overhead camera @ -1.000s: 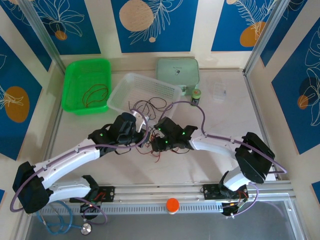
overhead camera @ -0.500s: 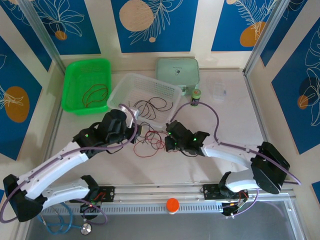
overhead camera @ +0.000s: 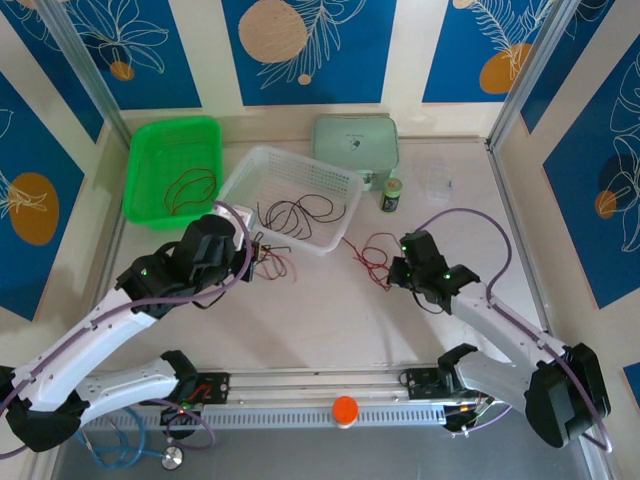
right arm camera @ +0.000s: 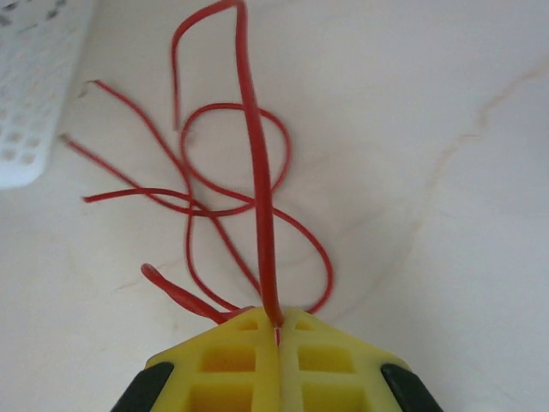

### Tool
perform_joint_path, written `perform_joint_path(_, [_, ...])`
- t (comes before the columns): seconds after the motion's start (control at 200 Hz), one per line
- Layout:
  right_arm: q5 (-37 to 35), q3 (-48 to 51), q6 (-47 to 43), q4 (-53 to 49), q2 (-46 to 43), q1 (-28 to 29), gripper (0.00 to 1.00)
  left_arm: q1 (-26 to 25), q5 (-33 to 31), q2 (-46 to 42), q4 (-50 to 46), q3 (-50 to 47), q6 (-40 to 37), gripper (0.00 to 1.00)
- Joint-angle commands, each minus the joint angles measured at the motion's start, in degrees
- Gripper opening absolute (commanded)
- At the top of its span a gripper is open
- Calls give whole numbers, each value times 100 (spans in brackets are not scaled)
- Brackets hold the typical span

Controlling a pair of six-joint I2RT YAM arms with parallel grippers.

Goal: Untangle the cables

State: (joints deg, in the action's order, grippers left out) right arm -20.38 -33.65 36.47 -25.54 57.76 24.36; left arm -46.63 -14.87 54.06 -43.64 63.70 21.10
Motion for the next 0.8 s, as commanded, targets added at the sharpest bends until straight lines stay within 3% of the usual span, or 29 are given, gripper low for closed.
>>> perform_joint_path(0.0, [510,201,112,-356,-166,-648,0,40,-217,-98,-249,213,-69,0])
perform_joint_path(0.09, [781,249,150,-320,-152,-989,0,40,-138,-114,-240,236,-55,0])
perform_joint_path(0.245, [1539,88,243,-224,-9,-906,2,41,149,-77,-97,233,27,0])
perform_joint_path(0.29, [1735,-10,279,-289,44,-800,11,45,268,-43,-42,238,58,0])
perform_joint_path(0.375, [1752,-277,286,-570,28,-492,40,40,488,47,67,231,157,0])
perform_joint_path(0.47, [1382,-639,219,-994,-166,15,59,43,752,165,204,232,315,0])
perform_joint_path(0.635, [1226,-910,-420,-806,-597,1140,74,41,1282,328,578,196,665,0])
perform_joint_path(0.795, [1249,-593,-1518,440,-525,2303,77,40,1443,359,785,281,909,0])
